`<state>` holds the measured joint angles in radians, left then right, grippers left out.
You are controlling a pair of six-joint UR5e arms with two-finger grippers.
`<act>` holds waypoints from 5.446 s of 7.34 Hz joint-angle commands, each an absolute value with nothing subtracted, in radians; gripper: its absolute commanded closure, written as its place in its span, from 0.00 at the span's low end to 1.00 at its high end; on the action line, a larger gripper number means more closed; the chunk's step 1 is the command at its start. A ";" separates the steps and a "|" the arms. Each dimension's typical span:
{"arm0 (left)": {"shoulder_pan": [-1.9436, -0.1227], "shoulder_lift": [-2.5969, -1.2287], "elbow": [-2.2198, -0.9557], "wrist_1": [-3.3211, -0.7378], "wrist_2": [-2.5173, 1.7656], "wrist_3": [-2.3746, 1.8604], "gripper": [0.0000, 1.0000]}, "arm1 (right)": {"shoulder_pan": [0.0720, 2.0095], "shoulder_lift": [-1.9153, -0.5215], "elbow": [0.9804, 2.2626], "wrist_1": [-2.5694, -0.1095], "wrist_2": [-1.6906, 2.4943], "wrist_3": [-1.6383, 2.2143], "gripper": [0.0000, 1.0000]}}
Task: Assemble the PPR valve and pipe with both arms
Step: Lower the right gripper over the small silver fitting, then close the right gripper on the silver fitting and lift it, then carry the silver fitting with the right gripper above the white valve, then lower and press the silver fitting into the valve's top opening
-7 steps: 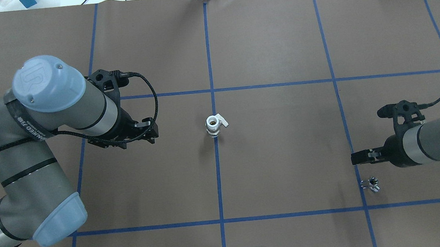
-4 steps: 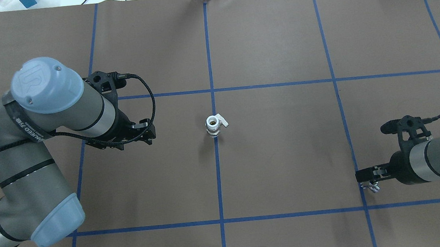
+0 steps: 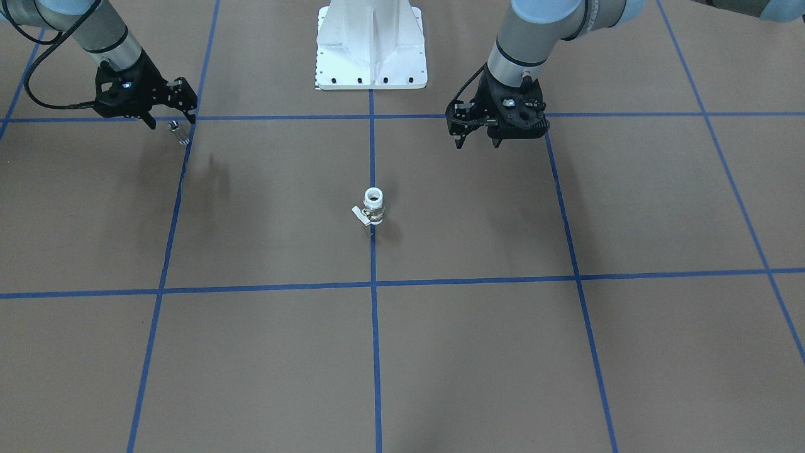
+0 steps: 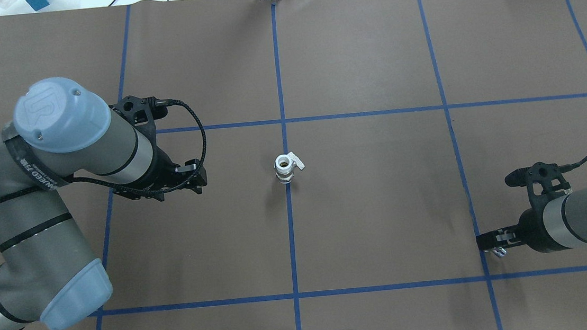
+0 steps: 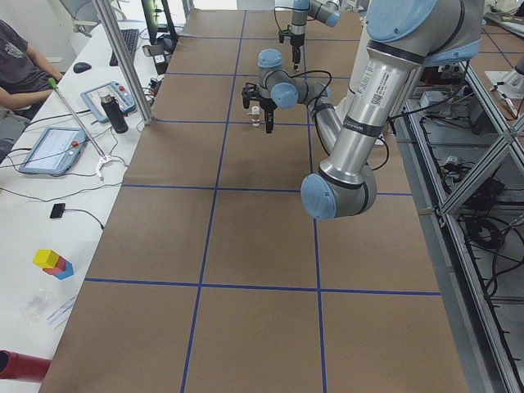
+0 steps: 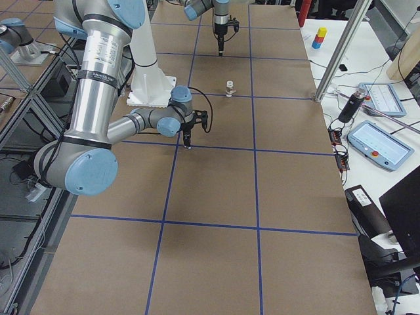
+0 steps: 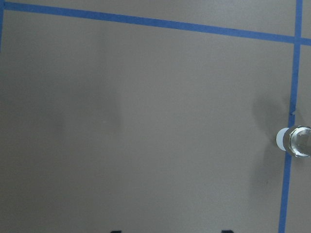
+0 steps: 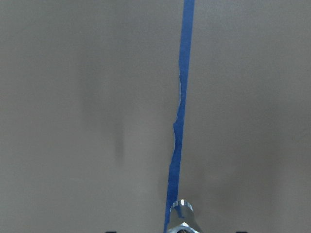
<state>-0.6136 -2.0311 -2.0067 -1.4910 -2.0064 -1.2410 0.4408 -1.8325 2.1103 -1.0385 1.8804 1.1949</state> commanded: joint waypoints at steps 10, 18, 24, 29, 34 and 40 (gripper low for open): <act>-0.614 -2.031 -2.016 -1.491 -2.003 -1.247 0.24 | 0.422 -1.824 2.079 -1.040 1.882 1.193 1.00; -0.626 -1.910 -2.105 -1.493 -2.003 -1.200 0.25 | 0.557 -1.378 2.083 -1.489 1.974 1.193 1.00; -0.681 -1.810 -2.118 -1.505 -2.013 -1.054 0.24 | 0.554 -0.750 1.746 -1.815 1.959 1.273 1.00; -0.681 -1.809 -2.120 -1.505 -2.011 -1.054 0.23 | 0.575 -0.649 1.614 -1.807 1.960 1.276 1.00; -0.681 -1.809 -2.123 -1.505 -2.011 -1.054 0.01 | 0.572 -0.647 1.576 -1.784 1.962 1.281 1.00; -0.681 -1.809 -2.125 -1.503 -2.011 -1.058 0.01 | 0.565 -0.646 1.559 -1.766 1.963 1.296 1.00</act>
<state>-0.6811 -1.8086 -2.1240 -1.5035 -2.0111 -1.0577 0.5673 -0.6459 1.5598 -1.7659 1.9635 1.2959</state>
